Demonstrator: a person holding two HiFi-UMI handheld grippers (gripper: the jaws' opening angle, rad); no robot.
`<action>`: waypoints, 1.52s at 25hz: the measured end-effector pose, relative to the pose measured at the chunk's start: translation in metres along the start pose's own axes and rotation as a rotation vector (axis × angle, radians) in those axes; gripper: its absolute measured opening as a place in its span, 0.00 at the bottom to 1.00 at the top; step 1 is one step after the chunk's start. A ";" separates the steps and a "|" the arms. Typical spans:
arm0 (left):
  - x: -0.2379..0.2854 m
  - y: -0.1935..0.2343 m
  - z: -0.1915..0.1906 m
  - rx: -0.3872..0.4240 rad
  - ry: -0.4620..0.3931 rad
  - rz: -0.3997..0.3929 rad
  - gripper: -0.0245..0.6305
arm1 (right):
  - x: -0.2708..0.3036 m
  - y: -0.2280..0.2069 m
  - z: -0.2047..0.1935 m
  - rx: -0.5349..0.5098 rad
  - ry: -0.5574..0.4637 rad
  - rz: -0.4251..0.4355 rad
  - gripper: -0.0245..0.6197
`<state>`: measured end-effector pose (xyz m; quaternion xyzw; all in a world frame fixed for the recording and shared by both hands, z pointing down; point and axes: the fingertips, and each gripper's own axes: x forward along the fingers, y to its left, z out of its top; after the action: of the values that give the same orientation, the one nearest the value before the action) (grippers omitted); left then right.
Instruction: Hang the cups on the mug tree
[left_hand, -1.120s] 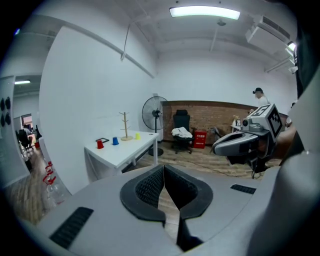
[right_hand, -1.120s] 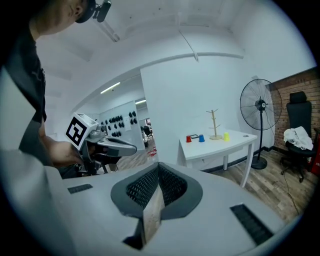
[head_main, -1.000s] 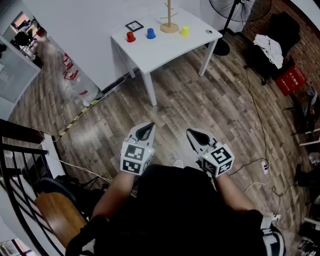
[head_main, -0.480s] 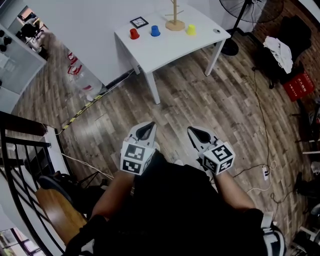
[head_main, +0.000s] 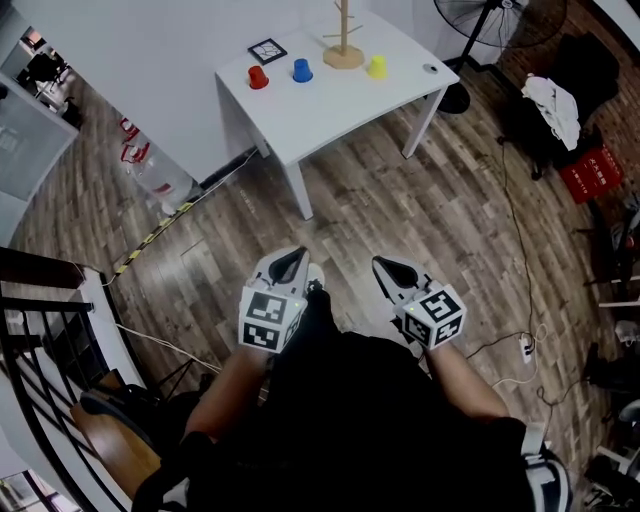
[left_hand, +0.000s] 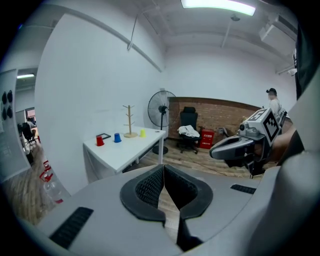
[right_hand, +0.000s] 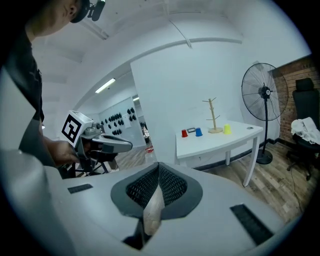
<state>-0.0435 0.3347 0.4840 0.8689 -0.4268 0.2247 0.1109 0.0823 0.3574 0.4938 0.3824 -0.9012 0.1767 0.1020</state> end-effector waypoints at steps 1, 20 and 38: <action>0.008 0.008 0.007 0.001 -0.008 -0.002 0.07 | 0.007 -0.007 0.007 -0.001 0.000 -0.009 0.05; 0.110 0.191 0.097 0.058 -0.077 -0.042 0.07 | 0.171 -0.089 0.122 -0.053 -0.020 -0.089 0.05; 0.163 0.249 0.109 0.037 -0.062 -0.102 0.07 | 0.233 -0.121 0.142 -0.023 0.014 -0.129 0.05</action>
<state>-0.1211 0.0282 0.4685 0.8981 -0.3808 0.1996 0.0930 0.0032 0.0706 0.4672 0.4372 -0.8760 0.1621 0.1238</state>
